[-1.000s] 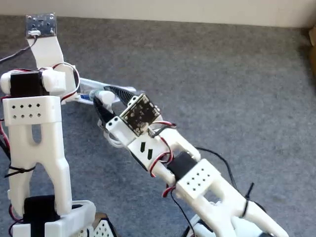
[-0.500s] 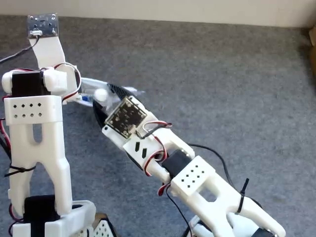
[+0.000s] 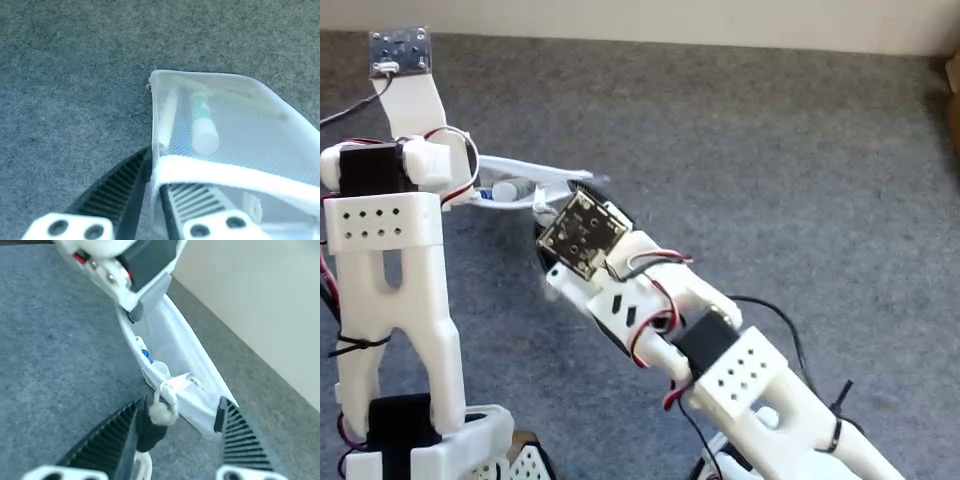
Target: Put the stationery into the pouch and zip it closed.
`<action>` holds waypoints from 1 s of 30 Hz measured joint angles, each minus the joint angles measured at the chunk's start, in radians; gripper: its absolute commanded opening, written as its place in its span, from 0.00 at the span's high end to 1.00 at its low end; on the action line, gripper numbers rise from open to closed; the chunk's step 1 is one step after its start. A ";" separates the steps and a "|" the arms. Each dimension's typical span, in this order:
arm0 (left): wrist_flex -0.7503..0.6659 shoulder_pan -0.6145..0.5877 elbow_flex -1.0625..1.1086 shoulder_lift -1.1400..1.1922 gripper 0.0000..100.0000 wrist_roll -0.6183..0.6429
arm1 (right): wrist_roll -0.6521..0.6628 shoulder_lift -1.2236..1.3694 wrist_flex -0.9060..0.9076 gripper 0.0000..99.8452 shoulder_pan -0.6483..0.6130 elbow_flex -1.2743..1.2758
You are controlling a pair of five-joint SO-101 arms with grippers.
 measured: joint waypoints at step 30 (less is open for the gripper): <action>-0.002 0.000 0.000 0.000 0.99 0.000 | -0.427 0.117 -0.049 0.80 -0.005 0.017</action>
